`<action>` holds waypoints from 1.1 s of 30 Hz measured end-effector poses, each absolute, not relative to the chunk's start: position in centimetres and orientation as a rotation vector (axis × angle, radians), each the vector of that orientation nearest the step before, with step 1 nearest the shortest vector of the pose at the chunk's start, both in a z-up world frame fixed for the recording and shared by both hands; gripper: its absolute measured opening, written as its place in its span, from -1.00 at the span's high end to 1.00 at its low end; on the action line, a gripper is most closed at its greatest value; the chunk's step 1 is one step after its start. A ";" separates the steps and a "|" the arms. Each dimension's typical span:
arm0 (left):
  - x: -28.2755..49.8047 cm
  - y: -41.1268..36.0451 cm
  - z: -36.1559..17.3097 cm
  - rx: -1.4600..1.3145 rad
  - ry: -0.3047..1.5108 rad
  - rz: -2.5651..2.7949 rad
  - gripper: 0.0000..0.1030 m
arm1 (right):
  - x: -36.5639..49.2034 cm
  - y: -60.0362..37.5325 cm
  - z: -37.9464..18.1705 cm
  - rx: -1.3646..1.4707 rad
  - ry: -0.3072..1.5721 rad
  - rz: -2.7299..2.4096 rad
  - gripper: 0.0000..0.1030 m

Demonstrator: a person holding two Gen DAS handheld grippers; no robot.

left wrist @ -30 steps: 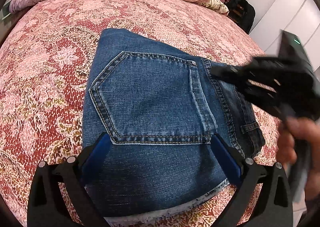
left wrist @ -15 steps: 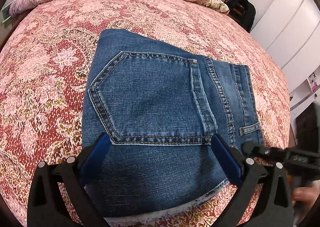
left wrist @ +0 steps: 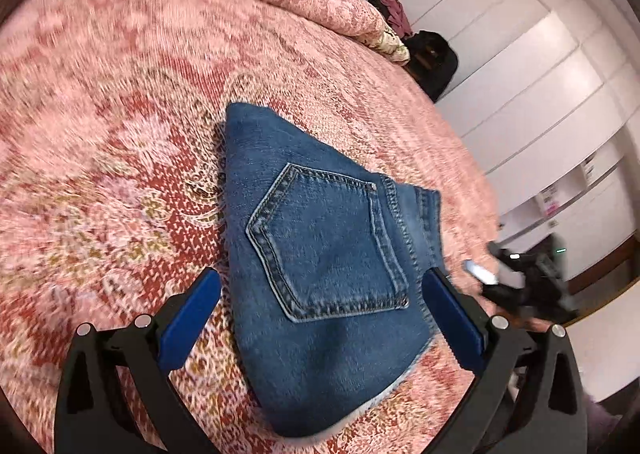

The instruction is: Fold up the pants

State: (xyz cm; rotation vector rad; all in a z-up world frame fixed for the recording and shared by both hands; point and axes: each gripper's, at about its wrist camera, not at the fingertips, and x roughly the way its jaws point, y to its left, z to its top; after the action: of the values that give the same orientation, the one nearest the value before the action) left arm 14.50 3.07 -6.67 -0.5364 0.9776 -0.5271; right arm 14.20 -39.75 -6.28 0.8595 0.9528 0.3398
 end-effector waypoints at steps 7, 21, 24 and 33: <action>16.4 3.6 -9.8 -0.645 1.053 -0.577 -0.95 | 17.1 -38.1 -9.3 0.832 1.058 0.380 -0.11; 19.4 -0.2 -9.9 -0.623 1.102 -0.761 -0.95 | 20.0 -31.2 -8.3 0.413 1.162 0.454 -0.08; 19.4 -1.7 -9.6 -0.592 1.106 -0.775 -0.95 | 20.3 -31.3 -8.5 0.425 1.174 0.451 0.02; 18.9 -1.7 -8.8 -0.537 1.096 -0.559 0.58 | 20.7 -28.4 -5.4 0.245 1.107 0.423 0.51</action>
State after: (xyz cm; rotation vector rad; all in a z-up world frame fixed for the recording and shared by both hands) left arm 18.86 -1.74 -8.75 -0.5368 1.0962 -0.5591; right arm 20.71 -28.42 -5.44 0.2447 1.1072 0.4227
